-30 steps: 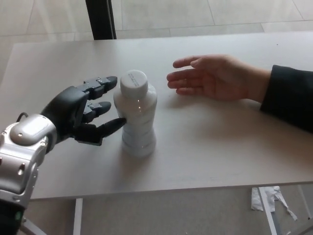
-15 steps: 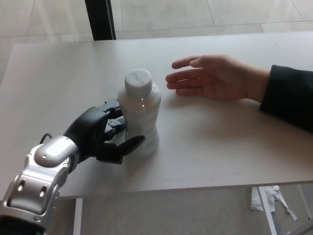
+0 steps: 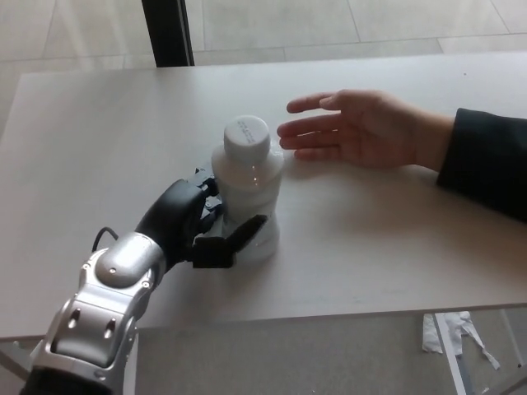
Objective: Pick up a bottle and hand it
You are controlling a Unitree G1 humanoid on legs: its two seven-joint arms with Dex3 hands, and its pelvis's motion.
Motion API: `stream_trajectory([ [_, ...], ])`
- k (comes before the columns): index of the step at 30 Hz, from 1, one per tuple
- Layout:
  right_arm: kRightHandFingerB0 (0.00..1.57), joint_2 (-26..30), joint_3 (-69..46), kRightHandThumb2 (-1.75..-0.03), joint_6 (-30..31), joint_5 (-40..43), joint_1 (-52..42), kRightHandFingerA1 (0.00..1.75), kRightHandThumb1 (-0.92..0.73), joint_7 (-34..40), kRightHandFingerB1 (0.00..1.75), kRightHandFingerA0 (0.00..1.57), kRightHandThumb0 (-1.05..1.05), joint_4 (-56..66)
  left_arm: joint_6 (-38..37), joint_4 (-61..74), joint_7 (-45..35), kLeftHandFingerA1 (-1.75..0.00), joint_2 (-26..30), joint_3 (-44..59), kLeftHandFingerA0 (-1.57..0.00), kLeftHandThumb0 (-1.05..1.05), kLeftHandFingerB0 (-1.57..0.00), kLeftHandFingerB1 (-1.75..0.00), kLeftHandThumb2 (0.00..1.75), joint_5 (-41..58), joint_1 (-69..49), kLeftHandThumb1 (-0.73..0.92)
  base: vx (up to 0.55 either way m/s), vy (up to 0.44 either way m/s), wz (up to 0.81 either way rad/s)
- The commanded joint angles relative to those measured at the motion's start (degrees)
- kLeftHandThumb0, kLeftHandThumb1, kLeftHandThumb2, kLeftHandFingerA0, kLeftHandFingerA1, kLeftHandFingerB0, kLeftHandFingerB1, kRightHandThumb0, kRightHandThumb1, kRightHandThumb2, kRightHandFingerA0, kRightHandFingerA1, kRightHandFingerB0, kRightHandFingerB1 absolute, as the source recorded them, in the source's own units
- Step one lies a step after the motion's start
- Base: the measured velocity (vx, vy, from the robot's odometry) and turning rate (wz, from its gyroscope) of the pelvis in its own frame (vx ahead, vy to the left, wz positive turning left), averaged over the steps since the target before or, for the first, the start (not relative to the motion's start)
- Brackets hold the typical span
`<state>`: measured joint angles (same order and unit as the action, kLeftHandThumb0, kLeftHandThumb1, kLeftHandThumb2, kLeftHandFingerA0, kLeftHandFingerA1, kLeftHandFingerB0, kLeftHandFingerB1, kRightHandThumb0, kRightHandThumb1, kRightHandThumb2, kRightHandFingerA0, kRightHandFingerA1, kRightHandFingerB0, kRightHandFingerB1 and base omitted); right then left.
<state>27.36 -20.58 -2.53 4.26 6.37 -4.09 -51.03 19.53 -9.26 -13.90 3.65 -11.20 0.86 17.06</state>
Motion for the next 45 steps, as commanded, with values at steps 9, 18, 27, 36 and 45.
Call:
stream_trajectory([
  [9,0.4,0.4,0.1,-0.57,-0.2,0.6,2.7,1.5,-0.55,0.6,0.64,1.16,-0.7,1.7,0.4,-4.1,24.1,-0.59,-8.3,-3.7,-0.21,-0.73,0.0,0.0,0.71,-15.2,-0.5,0.4,0.0,0.0,0.0],
  [18,0.4,0.6,0.6,-0.57,0.2,-0.2,2.8,1.28,-0.57,1.6,0.62,1.17,-0.69,1.5,-10.7,-8.7,37.6,-0.97,-8.7,-5.8,-0.64,-0.07,-0.48,-0.51,0.77,-21.9,-1.9,0.79,0.0,0.0,0.0],
  [27,0.4,0.3,0.3,-0.6,0.3,0.0,2.0,0.75,-0.6,1.8,0.6,1.06,-0.64,1.5,-13.1,-10.7,40.3,-1.75,-9.9,-4.4,-0.88,-0.21,-0.74,-1.67,0.87,-20.8,-2.0,0.79,0.0,0.0,0.0],
  [36,0.44,0.0,-0.3,-0.89,0.4,0.6,2.0,0.94,-0.43,2.2,0.68,1.05,-0.63,1.2,-15.2,-10.9,37.2,-1.5,-9.7,-0.2,-1.2,-0.1,-0.93,-1.3,1.23,-16.5,0.0,0.54,0.0,0.0,0.0],
  [45,0.43,0.6,0.8,-0.59,1.6,-0.5,2.6,0.96,-0.59,3.1,0.62,1.09,-0.62,0.8,-13.9,-12.0,33.1,-1.75,-8.4,3.3,-0.85,-0.14,-0.75,-1.63,1.2,-14.9,9.8,0.51,0.0,0.0,0.0],
])
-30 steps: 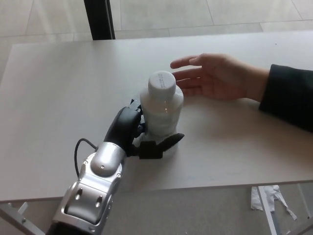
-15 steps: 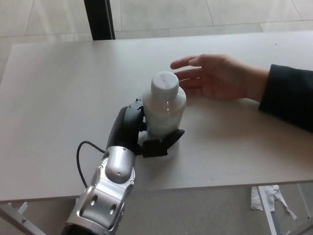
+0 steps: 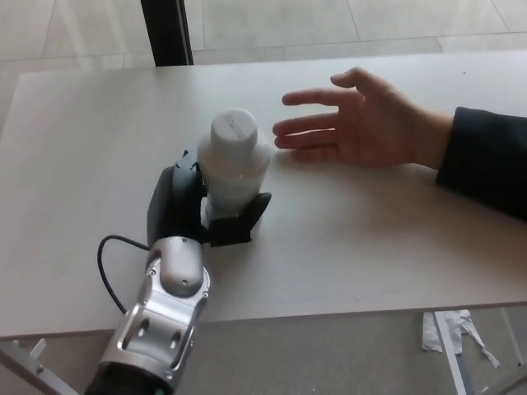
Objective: Pick up a bottle and hand it
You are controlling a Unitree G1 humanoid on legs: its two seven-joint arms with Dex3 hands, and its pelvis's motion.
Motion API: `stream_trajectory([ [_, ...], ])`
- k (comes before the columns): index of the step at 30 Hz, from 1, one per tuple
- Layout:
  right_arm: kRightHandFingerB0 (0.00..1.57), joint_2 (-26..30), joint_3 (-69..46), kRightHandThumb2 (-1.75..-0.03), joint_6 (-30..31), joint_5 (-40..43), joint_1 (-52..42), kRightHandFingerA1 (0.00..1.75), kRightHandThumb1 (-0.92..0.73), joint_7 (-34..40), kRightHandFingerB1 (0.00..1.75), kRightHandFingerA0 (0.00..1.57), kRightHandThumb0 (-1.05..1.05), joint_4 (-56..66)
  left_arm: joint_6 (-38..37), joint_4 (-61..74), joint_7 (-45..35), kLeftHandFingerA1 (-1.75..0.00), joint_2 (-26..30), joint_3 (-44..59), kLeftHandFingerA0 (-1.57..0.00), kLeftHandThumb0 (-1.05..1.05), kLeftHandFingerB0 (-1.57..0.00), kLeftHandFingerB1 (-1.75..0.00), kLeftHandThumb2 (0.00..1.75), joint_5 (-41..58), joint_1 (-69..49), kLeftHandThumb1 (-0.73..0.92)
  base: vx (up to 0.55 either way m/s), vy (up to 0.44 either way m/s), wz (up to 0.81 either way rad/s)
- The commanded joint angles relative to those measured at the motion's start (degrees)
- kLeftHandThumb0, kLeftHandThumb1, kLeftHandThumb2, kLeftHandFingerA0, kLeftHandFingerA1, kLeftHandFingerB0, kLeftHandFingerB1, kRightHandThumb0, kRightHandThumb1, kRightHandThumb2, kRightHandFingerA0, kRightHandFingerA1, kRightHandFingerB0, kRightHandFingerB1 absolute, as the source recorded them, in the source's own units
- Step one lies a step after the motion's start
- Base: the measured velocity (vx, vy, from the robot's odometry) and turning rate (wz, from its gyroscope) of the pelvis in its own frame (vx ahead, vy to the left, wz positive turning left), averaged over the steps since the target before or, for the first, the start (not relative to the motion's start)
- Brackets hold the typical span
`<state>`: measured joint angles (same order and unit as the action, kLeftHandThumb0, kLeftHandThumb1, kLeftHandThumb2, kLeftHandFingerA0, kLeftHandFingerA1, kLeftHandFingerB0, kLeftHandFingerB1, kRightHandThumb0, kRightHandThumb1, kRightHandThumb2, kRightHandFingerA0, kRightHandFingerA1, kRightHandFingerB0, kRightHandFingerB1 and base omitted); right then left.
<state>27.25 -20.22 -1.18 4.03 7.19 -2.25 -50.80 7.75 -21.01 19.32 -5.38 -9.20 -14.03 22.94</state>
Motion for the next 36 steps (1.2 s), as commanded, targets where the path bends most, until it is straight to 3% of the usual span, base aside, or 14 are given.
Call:
stream_trajectory([
  [1,0.42,0.5,0.2,-0.9,1.0,0.2,1.6,0.92,-0.43,1.2,0.66,1.03,-0.59,1.6,1.1,0.1,-2.8,-1.75,0.4,1.6,-0.86,-0.1,-0.76,-1.61,1.17,1.1,7.4,0.48,0.0,0.0,0.0],
  [5,0.44,0.3,0.6,-0.58,1.3,-0.1,2.6,0.74,-0.59,1.1,0.64,0.97,-0.6,1.5,4.6,0.8,-6.7,-1.75,0.3,2.2,-0.92,-0.16,-0.75,-1.62,1.09,2.8,10.8,0.52,0.0,0.0,0.0],
  [6,0.41,0.3,0.9,-0.9,1.1,-0.3,2.5,0.87,-0.44,1.0,0.68,0.96,-0.6,1.6,5.7,1.0,-7.6,-1.75,0.1,2.4,-0.93,-0.17,-0.76,-1.61,1.12,3.4,11.6,0.52,0.0,0.0,0.0],
  [13,0.42,0.4,1.3,-0.59,1.3,-0.1,3.1,1.43,-0.57,0.8,0.69,1.11,-0.59,1.6,14.3,-1.6,-10.6,-1.73,-2.3,1.7,-0.95,-0.17,-0.79,-1.5,1.07,3.5,21.5,0.51,0.0,0.0,0.0],
  [16,0.42,0.0,2.5,-0.58,1.8,-1.1,3.9,0.97,-0.58,1.5,0.68,1.07,-0.63,2.7,16.9,-3.9,-10.5,-1.75,-4.4,2.8,-0.92,-0.16,-0.75,-1.48,1.01,4.7,26.3,0.53,0.0,0.0,0.0],
  [17,0.42,-0.3,2.2,-0.9,1.9,-0.3,4.3,0.89,-0.43,1.1,0.68,1.0,-0.61,2.7,17.0,-4.3,-10.5,-1.74,-4.9,2.2,-0.96,-0.16,-0.76,-1.42,1.02,4.2,26.9,0.55,0.0,0.0,0.0],
  [18,0.44,-0.4,1.9,-0.58,2.1,0.2,4.4,0.96,-0.56,0.8,0.64,1.09,-0.6,2.7,17.4,-4.6,-10.4,-1.75,-5.8,2.1,-0.91,-0.14,-0.67,-1.36,0.97,4.4,26.9,0.6,0.0,0.0,0.0],
  [20,0.44,-0.5,1.8,-0.58,2.4,0.5,4.6,0.89,-0.57,0.3,0.63,1.11,-0.6,2.6,18.3,-5.4,-9.5,-1.75,-8.0,2.1,-0.95,-0.13,-0.67,-1.37,1.0,4.9,26.4,0.6,0.0,0.0,0.0],
  [21,0.45,-0.7,2.1,-0.58,2.2,0.2,4.7,1.28,-0.58,0.4,0.63,1.14,-0.61,2.7,17.9,-6.3,-9.0,-1.75,-8.4,1.8,-0.93,-0.14,-0.68,-1.34,0.93,4.4,26.0,0.62,0.0,0.0,0.0],
  [26,0.45,-1.7,2.7,-0.58,2.4,0.5,5.0,1.11,-0.58,0.0,0.56,1.17,-0.57,3.6,17.4,-12.3,-6.5,-1.74,-9.9,3.6,-0.87,-0.14,-0.68,-1.5,0.92,5.3,27.1,0.66,0.0,0.0,0.0],
  [29,0.44,-3.0,3.0,-0.58,2.8,0.6,5.1,1.0,-0.59,-0.1,0.58,1.14,-0.6,4.7,18.4,-16.5,-3.9,-1.4,-10.6,5.3,-0.79,-0.23,-0.54,-0.67,0.66,5.6,28.8,0.78,0.0,0.0,0.0],
  [31,0.44,-3.8,3.7,-0.58,3.1,-0.2,5.2,1.1,-0.6,0.7,0.59,1.18,-0.6,5.5,18.4,-17.6,-2.2,-1.51,-12.0,8.5,-0.79,-0.22,-0.55,-0.79,0.67,8.2,28.7,0.77,0.0,0.0,0.0],
  [33,0.42,-4.3,4.5,-0.58,3.3,-0.7,5.1,1.36,-0.61,0.6,0.57,1.19,-0.59,6.5,14.5,-19.7,-1.5,-1.75,-13.2,9.0,-0.89,-0.2,-0.63,-1.39,0.85,8.7,25.3,0.65,0.0,0.0,0.0],
  [36,0.43,-4.8,4.8,-0.58,2.5,-0.6,5.0,1.34,-0.6,0.5,0.54,1.18,-0.61,6.6,11.5,-24.0,-0.3,-1.75,-13.6,7.8,-0.83,-0.24,-0.59,-1.13,0.71,7.5,22.9,0.75,0.0,0.0,0.0],
])
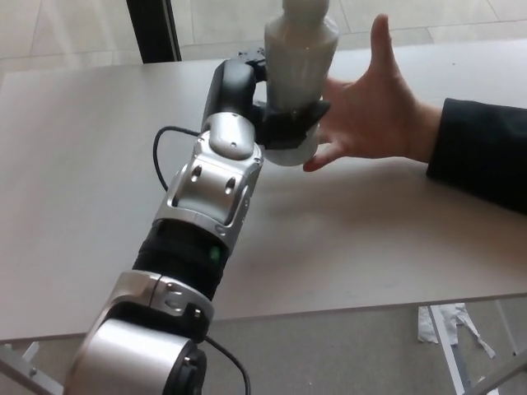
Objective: Pick up a bottle and hand it
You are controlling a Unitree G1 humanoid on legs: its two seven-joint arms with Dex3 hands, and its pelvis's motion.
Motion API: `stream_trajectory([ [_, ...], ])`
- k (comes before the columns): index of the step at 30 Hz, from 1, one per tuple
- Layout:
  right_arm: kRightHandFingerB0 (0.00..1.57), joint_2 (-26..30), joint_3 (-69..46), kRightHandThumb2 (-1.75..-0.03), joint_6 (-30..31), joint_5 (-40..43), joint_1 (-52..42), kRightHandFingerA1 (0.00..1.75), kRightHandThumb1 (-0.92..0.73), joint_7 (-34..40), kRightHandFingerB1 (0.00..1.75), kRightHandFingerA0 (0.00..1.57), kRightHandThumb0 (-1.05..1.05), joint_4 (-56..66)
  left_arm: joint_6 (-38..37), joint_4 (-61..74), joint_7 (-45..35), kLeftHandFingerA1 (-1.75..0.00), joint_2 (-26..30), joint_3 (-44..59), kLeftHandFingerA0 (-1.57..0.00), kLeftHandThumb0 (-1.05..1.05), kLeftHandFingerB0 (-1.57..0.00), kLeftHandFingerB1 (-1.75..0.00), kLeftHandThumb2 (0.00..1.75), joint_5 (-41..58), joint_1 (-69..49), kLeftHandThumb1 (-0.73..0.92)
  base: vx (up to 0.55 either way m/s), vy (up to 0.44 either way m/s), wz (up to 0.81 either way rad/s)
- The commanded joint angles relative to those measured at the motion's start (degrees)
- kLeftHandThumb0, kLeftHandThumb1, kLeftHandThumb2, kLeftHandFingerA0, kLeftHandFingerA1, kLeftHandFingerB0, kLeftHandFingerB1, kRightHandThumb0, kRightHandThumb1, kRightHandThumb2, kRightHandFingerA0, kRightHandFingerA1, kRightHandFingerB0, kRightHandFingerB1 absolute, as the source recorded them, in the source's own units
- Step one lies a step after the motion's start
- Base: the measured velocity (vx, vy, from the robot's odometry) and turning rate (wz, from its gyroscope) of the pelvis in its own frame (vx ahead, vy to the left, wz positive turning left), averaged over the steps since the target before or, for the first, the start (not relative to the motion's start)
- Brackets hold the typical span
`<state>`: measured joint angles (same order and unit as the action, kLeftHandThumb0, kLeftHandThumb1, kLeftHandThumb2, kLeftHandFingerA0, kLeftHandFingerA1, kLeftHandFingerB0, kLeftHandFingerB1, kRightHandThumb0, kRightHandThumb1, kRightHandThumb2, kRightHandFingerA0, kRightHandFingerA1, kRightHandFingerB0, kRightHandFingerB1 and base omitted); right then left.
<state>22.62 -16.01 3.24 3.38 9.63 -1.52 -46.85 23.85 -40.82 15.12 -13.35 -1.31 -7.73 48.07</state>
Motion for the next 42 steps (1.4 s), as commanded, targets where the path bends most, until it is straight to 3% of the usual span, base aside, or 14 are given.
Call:
stream_trajectory([
  [1,0.43,-0.4,0.7,-0.58,-1.9,0.1,2.4,1.34,-0.6,-0.2,0.54,1.18,-0.61,2.8,-4.6,-4.3,4.0,-1.75,-5.5,-0.3,-0.83,-0.24,-0.59,-1.13,0.71,1.1,-2.5,0.75,0.0,0.0,0.0],
  [13,0.44,-0.5,1.4,-0.6,-2.5,0.4,2.0,1.09,-0.61,-1.1,0.59,1.16,-0.58,3.9,-11.9,-9.7,7.2,-1.58,-1.5,-6.5,-0.81,-0.16,-0.7,-0.83,0.72,-2.4,-1.8,0.7,0.0,0.0,0.0],
  [16,0.45,-0.7,1.2,-0.58,-1.6,0.5,2.2,1.27,-0.59,-0.4,0.64,1.19,-0.62,4.0,-12.5,-9.8,7.4,-1.71,-2.1,-7.3,-0.76,-0.16,-0.76,-1.47,0.91,-2.2,-1.3,0.62,0.0,0.0,0.0],
  [19,0.46,-0.5,1.6,-0.58,-0.9,0.1,2.5,1.23,-0.61,-0.6,0.65,1.19,-0.63,4.5,-13.0,-9.8,7.6,-1.73,-2.0,-7.7,-0.76,-0.16,-0.74,-1.54,0.91,-1.9,-1.0,0.61,0.0,0.0,0.0],
  [25,0.47,-0.7,1.3,-0.59,-0.5,0.2,2.3,1.06,-0.59,-0.1,0.63,1.12,-0.59,5.2,-11.2,-11.2,10.5,-1.61,-3.1,-7.2,-0.82,-0.14,-0.82,-1.0,0.84,-1.6,2.4,0.7,0.0,0.0,0.0],
  [28,0.47,-0.5,1.4,-0.59,-0.8,0.1,2.4,1.03,-0.59,-0.3,0.63,1.14,-0.59,4.7,-10.3,-11.6,10.7,-1.35,-2.9,-7.9,-0.77,-0.4,-0.26,-0.41,0.61,-2.3,3.2,0.65,0.0,0.0,0.0],
  [31,0.47,-0.3,1.1,-0.59,-1.3,0.3,2.6,1.05,-0.59,-0.7,0.63,1.14,-0.59,3.7,-7.6,-11.6,9.1,-1.24,-2.9,-8.0,-0.77,-0.47,-0.15,-0.32,0.6,-1.7,4.0,0.63,0.0,0.0,0.0],
  [32,0.44,-0.2,1.5,-0.59,-0.9,-0.3,2.3,1.12,-0.6,-0.3,0.6,1.19,-0.62,4.5,-4.3,-11.9,6.7,-0.62,-2.1,-9.2,-0.21,-0.59,0.0,-0.23,0.88,-2.4,4.6,0.51,0.0,0.0,0.0],
  [33,0.44,-0.2,1.1,-0.9,-0.8,0.3,2.4,0.94,-0.43,-0.7,0.66,1.03,-0.63,4.3,-3.3,-12.0,6.5,-0.54,-2.0,-9.4,-0.09,-0.63,0.0,-0.1,0.79,-2.4,4.7,0.56,0.0,0.0,0.0],
  [34,0.45,-0.2,0.9,-0.6,-0.2,0.5,2.2,0.93,-0.58,-0.8,0.58,1.14,-0.61,5.0,-2.9,-11.9,6.3,-0.39,-1.9,-9.4,0.0,-0.76,0.0,-0.07,0.82,-2.2,4.7,0.46,0.0,0.0,0.0],
  [36,0.44,0.0,1.1,-0.59,-0.4,0.1,2.1,1.31,-0.59,-0.5,0.57,1.17,-0.64,4.8,-2.2,-11.5,6.4,-0.22,-1.9,-9.0,0.0,-0.83,0.0,0.0,0.8,-1.7,4.6,0.47,0.0,0.0,0.0],
  [37,0.42,0.2,1.3,-0.91,-1.0,-0.4,2.1,0.97,-0.44,-0.2,0.62,1.05,-0.63,4.3,-1.9,-11.0,6.2,-0.19,-1.6,-8.9,0.0,-0.92,0.0,0.0,0.83,-1.7,4.4,0.53,0.0,0.0,0.0],
  [40,0.44,0.3,1.1,-0.6,-2.3,-0.2,1.7,0.77,-0.61,-0.8,0.52,1.09,-0.61,4.1,-1.1,-9.5,4.8,-0.15,-0.6,-9.7,0.0,-1.0,0.0,0.0,0.9,-2.2,3.9,0.59,0.0,0.0,0.0],
  [42,0.45,0.2,1.0,-0.59,-2.2,-0.1,1.7,1.13,-0.61,-0.8,0.52,1.19,-0.61,4.0,-1.0,-8.1,4.1,-0.15,0.3,-10.4,0.0,-1.04,0.0,0.0,0.92,-2.7,3.4,0.61,0.0,0.0,0.0],
])
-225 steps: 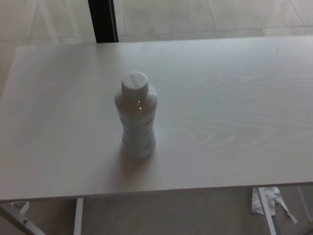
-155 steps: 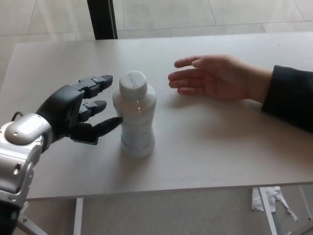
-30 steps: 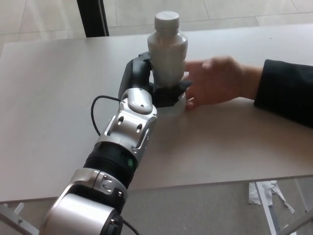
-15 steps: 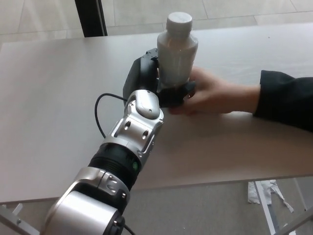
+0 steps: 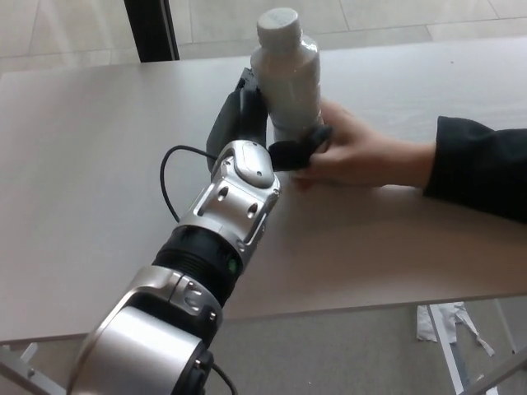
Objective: Pick up a bottle and hand it
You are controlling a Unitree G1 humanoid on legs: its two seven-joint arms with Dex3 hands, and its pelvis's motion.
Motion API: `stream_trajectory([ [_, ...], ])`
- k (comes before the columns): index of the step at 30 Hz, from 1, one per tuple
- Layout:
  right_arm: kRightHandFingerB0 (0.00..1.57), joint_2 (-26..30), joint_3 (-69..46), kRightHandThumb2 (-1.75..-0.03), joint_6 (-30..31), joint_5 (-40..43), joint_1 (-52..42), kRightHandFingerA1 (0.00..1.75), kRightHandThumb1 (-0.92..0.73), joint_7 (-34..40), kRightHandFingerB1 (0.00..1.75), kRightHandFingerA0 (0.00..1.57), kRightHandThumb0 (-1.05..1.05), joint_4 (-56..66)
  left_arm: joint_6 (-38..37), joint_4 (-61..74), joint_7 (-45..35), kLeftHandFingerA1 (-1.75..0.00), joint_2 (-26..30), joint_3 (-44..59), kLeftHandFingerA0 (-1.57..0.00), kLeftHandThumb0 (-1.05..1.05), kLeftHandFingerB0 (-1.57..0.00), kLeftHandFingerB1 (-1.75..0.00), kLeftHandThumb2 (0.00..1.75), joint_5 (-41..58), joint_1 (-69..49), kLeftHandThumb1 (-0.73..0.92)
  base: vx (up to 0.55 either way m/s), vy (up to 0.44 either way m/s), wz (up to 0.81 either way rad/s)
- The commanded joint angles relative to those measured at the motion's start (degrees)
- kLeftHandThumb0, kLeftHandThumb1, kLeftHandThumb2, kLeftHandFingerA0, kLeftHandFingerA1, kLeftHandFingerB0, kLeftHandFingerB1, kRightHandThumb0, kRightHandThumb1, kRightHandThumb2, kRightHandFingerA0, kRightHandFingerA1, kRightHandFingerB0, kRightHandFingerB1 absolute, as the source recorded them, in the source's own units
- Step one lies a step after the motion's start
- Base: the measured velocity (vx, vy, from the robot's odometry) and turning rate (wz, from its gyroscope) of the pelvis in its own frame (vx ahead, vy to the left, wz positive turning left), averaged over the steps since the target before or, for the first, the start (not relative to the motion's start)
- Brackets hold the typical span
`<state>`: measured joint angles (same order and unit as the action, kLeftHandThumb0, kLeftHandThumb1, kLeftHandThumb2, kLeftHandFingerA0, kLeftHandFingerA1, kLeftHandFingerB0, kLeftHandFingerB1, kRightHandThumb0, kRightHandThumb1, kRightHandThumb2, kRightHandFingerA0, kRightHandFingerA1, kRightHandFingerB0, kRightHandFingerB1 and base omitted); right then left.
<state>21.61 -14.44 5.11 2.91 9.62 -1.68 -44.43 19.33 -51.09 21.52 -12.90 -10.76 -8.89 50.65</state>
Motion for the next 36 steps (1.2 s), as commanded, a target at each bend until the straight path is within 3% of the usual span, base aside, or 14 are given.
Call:
stream_trajectory([
  [1,0.44,1.4,-0.6,-0.58,-4.4,0.4,1.7,1.16,-0.61,-0.9,0.51,1.22,-0.63,1.2,3.8,3.0,-3.2,-0.18,0.5,-1.6,0.0,-1.02,0.0,0.0,0.91,-2.0,0.6,0.6,0.0,0.0,0.0],
  [8,0.44,1.5,-1.1,-0.6,-2.6,0.4,2.3,0.82,-0.59,0.3,0.55,1.07,-0.61,1.3,8.2,20.4,-12.8,-0.16,8.0,-5.5,0.0,-0.92,0.0,-0.06,0.83,-3.0,-4.4,0.52,0.0,0.0,0.0],
  [9,0.45,1.5,-1.0,-0.6,-2.5,0.4,2.4,1.12,-0.6,0.3,0.58,1.19,-0.61,1.3,10.1,28.4,-16.7,-0.09,11.4,-5.6,0.0,-1.01,0.0,0.0,0.84,-1.9,-7.2,0.56,0.0,0.0,0.0],
  [14,0.42,2.0,-1.1,-0.6,-2.5,0.2,1.6,1.26,-0.6,0.3,0.6,1.23,-0.6,1.7,15.9,57.5,-29.1,-0.13,25.9,-2.3,0.0,-1.05,0.0,0.0,0.88,2.9,-19.7,0.6,0.0,0.0,0.0],
  [17,0.42,2.3,-2.1,-0.61,-2.5,1.1,1.3,0.89,-0.6,0.0,0.56,1.12,-0.59,1.3,13.5,74.0,-37.4,-0.2,39.1,9.6,0.0,-1.0,0.0,0.0,0.9,7.6,-34.8,0.58,0.0,0.0,0.0],
  [20,0.45,3.5,-2.3,-0.6,-2.5,0.8,1.4,1.09,-0.6,-0.1,0.55,1.17,-0.59,0.6,12.3,78.5,-41.8,-0.17,43.9,26.1,0.0,-0.87,0.0,-0.01,0.82,10.7,-47.9,0.48,0.0,0.0,0.0],
  [24,0.45,4.4,-2.7,-0.59,-2.2,0.8,1.7,1.06,-0.59,0.1,0.57,1.2,-0.61,-0.5,13.0,74.9,-43.7,-0.25,46.8,41.9,0.0,-0.86,0.0,-0.01,0.83,11.6,-57.0,0.51,0.0,0.0,0.0],
  [26,0.45,4.7,-3.1,-0.6,-2.1,1.0,1.6,1.13,-0.58,0.1,0.58,1.19,-0.6,-0.8,13.5,68.6,-42.6,-0.54,47.9,55.1,-0.02,-0.74,0.0,-0.27,0.88,11.6,-62.5,0.48,0.0,0.0,0.0],
  [27,0.44,5.1,-3.3,-0.6,-2.3,1.1,1.6,1.01,-0.59,0.0,0.57,1.16,-0.61,-1.2,13.6,66.5,-42.4,-0.81,48.5,58.2,0.0,-0.8,0.0,-0.37,0.58,12.0,-63.6,0.62,0.0,0.0,0.0],
  [28,0.46,5.1,-3.7,-0.61,-2.2,1.5,1.6,0.91,-0.57,0.0,0.57,1.1,-0.58,-1.5,12.4,64.1,-41.9,-0.73,49.2,60.5,-0.1,-0.86,0.0,-0.33,0.9,12.0,-64.8,0.5,0.0,0.0,0.0],
  [30,0.41,5.7,-3.9,-0.91,-2.7,1.6,0.8,0.95,-0.43,-0.6,0.64,1.04,-0.62,-1.7,9.2,54.7,-38.9,-0.87,52.5,66.0,-0.23,-0.88,0.0,-0.36,0.6,10.2,-67.9,0.65,0.0,0.0,0.0],
  [32,0.43,6.1,-4.0,-0.6,-2.9,1.3,0.6,0.75,-0.59,0.1,0.57,1.0,-0.62,-2.3,6.7,47.3,-35.8,-0.78,54.8,69.4,-0.26,-0.87,0.0,-0.29,0.94,10.0,-69.8,0.54,0.0,0.0,0.0],
  [33,0.41,6.3,-4.2,-0.61,-3.6,1.5,0.5,0.68,-0.57,-0.3,0.57,0.96,-0.62,-2.6,4.2,40.2,-33.3,-0.93,55.9,72.2,0.0,-0.83,0.0,-0.38,0.59,11.7,-70.6,0.67,0.0,0.0,0.0],
  [36,0.44,6.4,-4.7,-0.6,-2.7,1.8,0.6,0.68,-0.6,0.3,0.56,0.98,-0.6,-2.7,0.0,30.8,-26.3,-0.87,56.1,74.7,-0.01,-0.78,0.0,-0.4,0.6,14.0,-70.6,0.69,0.0,0.0,0.0],
])
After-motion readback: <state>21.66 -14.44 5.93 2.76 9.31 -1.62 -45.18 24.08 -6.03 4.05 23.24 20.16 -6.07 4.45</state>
